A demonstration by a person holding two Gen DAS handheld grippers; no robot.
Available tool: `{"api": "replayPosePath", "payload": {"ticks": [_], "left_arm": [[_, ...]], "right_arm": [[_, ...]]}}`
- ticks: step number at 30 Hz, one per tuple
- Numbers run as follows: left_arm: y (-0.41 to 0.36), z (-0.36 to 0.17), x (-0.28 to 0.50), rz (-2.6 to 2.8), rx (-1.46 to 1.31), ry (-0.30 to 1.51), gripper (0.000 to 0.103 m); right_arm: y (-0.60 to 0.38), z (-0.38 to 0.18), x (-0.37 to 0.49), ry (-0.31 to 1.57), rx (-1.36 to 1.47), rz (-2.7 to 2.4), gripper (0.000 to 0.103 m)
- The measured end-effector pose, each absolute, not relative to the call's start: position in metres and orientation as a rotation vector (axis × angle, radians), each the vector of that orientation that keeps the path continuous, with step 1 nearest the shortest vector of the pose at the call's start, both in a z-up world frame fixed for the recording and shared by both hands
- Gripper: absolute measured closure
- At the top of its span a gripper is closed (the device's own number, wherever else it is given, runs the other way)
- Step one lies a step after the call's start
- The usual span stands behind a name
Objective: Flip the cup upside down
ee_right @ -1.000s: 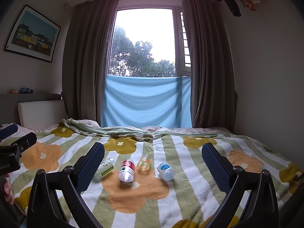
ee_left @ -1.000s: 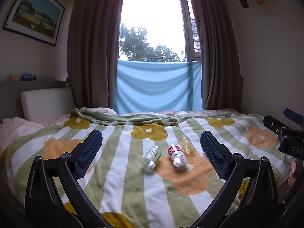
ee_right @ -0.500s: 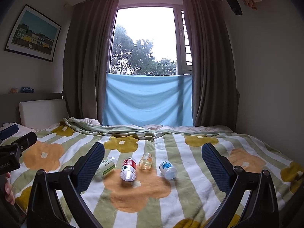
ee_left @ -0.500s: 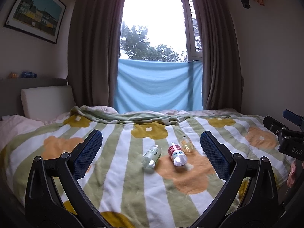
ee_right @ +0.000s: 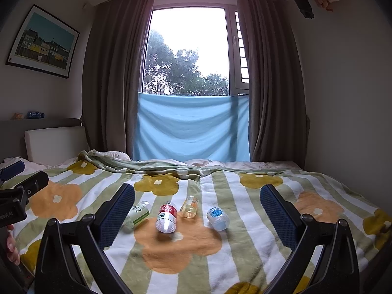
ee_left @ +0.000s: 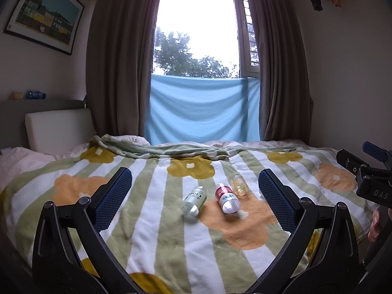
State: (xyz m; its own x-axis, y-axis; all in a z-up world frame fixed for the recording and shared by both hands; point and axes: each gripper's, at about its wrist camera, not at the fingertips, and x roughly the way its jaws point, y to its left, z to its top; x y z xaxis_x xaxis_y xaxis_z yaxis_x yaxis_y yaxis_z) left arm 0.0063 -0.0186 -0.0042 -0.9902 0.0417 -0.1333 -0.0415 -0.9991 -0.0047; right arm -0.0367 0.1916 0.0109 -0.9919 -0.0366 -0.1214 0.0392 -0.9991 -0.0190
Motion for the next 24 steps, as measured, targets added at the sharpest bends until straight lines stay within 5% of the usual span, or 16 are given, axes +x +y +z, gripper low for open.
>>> {"api": "replayPosePath", "payload": {"ticks": [24], "left_arm": [[-0.046,-0.030,-0.027,3.094,-0.310,-0.045,0.000]], "right_arm": [[0.190,-0.001,-0.113,0.004,0.353,-3.088,0.001]]}}
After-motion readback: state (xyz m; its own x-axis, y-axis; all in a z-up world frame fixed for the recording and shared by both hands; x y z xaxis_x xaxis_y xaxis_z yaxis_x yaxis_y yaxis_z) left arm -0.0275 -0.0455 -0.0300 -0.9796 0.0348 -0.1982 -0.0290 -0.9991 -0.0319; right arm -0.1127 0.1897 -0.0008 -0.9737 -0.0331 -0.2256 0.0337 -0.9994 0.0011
